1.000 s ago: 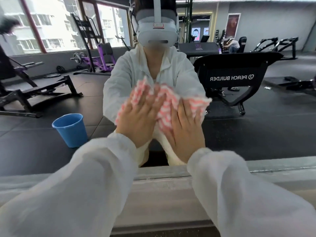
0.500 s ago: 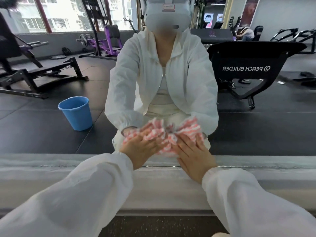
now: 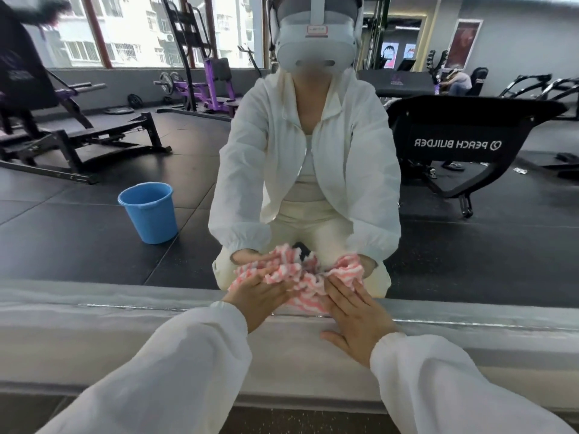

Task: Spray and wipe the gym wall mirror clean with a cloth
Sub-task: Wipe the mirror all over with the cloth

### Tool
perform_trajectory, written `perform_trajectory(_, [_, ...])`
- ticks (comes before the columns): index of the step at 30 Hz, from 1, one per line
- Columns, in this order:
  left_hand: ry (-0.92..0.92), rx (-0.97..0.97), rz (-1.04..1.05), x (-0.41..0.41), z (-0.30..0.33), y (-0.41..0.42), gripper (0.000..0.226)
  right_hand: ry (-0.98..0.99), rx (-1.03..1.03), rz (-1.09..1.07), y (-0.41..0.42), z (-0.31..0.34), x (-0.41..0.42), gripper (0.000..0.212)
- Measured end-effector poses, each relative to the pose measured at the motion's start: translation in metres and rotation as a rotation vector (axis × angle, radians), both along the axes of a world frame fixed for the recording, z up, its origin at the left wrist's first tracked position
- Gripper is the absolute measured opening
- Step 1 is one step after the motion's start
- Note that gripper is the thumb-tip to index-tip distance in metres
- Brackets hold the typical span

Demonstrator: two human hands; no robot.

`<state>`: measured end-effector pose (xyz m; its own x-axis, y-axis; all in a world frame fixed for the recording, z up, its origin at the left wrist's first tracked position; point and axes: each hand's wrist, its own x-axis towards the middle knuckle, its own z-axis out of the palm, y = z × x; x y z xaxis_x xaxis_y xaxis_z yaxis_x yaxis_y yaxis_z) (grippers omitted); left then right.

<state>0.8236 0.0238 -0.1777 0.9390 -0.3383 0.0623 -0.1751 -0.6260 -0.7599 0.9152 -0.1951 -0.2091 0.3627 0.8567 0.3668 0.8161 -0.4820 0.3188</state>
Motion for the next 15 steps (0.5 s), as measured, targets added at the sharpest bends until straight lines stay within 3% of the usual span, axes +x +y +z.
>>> perform_trajectory(4, [-0.43,-0.217,-0.012,0.002,0.055,0.022,0.09,-0.223,0.229,0.071,0.039,0.066,0.001,0.062])
perform_trajectory(8, [-0.811,-0.379,-0.102,0.006,0.145,0.024,0.069,-0.212,0.57,0.083,0.079,0.153,-0.007,0.067])
perform_trajectory(11, [-0.858,-0.447,-0.11,0.007,0.161,0.026,0.069,-0.225,0.618,0.029,0.095,0.18,-0.012,0.066])
perform_trajectory(15, [-0.722,-0.347,-0.082,0.005,0.098,0.036,0.068,-0.394,0.41,0.027,0.092,0.125,-0.004,0.053])
